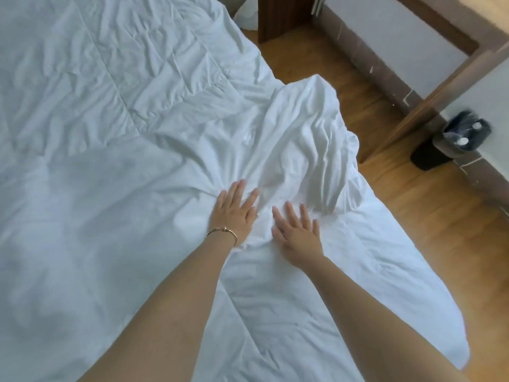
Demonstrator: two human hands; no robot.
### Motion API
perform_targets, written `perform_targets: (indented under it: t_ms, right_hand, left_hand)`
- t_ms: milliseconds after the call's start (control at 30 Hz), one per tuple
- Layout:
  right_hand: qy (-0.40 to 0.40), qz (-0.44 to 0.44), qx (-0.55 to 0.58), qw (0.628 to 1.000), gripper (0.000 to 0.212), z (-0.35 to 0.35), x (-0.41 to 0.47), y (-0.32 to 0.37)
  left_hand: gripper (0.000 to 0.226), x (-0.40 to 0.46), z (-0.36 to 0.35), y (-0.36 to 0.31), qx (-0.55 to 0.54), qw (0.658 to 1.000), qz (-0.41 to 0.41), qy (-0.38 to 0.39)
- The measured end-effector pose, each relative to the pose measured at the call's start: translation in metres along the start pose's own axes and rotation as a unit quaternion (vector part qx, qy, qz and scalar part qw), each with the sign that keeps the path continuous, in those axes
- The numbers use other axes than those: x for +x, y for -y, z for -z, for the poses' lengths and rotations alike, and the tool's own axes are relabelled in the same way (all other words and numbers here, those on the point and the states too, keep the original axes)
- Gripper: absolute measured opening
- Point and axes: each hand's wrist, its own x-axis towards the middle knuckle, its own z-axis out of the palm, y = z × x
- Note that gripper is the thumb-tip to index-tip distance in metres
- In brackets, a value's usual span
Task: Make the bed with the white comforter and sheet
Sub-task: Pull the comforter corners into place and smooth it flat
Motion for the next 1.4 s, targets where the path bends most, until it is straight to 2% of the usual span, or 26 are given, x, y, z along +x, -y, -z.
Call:
perform_targets:
  t_ms: [100, 267, 367, 467, 567, 633, 733, 800, 867, 967, 1033, 1100, 1167, 1267, 1333, 1400]
  right_hand:
    - [0.029, 0.034, -0.013, 0.999, 0.052, -0.021, -0.021, 0.031]
    - [0.047, 0.075, -0.033, 0.996, 0.064, -0.066, -0.071, 0.083]
    - [0.037, 0.091, -0.031, 0.995, 0.058, -0.089, -0.099, 0.105]
    - [0.013, 0.095, 0.003, 0.995, 0.056, -0.099, -0.111, 0.119]
    - [-0.022, 0.113, 0.012, 0.993, 0.062, -0.102, -0.116, 0.122]
    - [-0.018, 0.138, -0.03, 0.99, 0.069, -0.105, -0.121, 0.12]
    - [0.02, 0.168, -0.13, 0.977, 0.07, -0.108, -0.119, 0.126]
    - [0.012, 0.145, -0.165, 0.976, 0.069, -0.103, -0.107, 0.135]
    - [-0.005, 0.11, -0.187, 0.976, 0.066, -0.091, -0.093, 0.143]
    - [-0.041, 0.092, -0.161, 0.982, 0.035, -0.07, -0.075, 0.154]
    - [-0.07, 0.082, -0.088, 0.99, 0.023, -0.049, -0.072, 0.165]
    - [-0.075, 0.061, -0.007, 0.995, 0.026, -0.022, -0.077, 0.177]
    - [-0.058, 0.065, 0.029, 0.996, 0.032, 0.004, -0.096, 0.185]
    - [0.039, 0.08, -0.093, 0.992, 0.042, 0.021, -0.134, 0.176]
    - [0.071, 0.04, -0.155, 0.985, 0.041, 0.028, -0.161, 0.159]
    - [0.079, -0.003, -0.157, 0.984, 0.039, 0.035, -0.183, 0.14]
  left_hand:
    - [0.056, -0.057, -0.014, 0.012, -0.005, 1.0, -0.003, 0.02]
    - [0.064, -0.164, -0.041, 0.052, -0.016, 0.999, -0.001, 0.052]
    - [0.068, -0.237, -0.07, 0.067, -0.039, 0.996, 0.047, 0.059]
    - [0.067, -0.281, -0.083, 0.067, -0.064, 0.994, 0.089, 0.014]
    - [0.08, -0.293, -0.077, 0.065, -0.092, 0.977, 0.194, -0.02]
    - [0.085, -0.299, -0.072, 0.073, -0.107, 0.961, 0.252, -0.041]
    - [0.093, -0.312, -0.07, 0.103, -0.062, 0.963, 0.26, -0.036]
    - [0.097, -0.32, -0.067, 0.127, -0.032, 0.963, 0.268, -0.02]
    - [0.091, -0.331, -0.06, 0.149, -0.008, 0.958, 0.287, 0.002]
    - [0.068, -0.334, -0.041, 0.191, 0.047, 0.952, 0.298, 0.047]
    - [0.074, -0.332, -0.026, 0.214, 0.073, 0.951, 0.295, 0.059]
    - [0.089, -0.33, -0.015, 0.214, 0.062, 0.953, 0.291, 0.058]
    - [0.088, -0.329, -0.009, 0.2, 0.022, 0.956, 0.282, 0.078]
    - [0.064, -0.324, 0.002, 0.201, 0.008, 0.948, 0.285, 0.141]
    - [0.047, -0.315, 0.018, 0.216, -0.009, 0.946, 0.301, 0.118]
    - [0.042, -0.31, 0.037, 0.225, -0.006, 0.956, 0.288, 0.061]
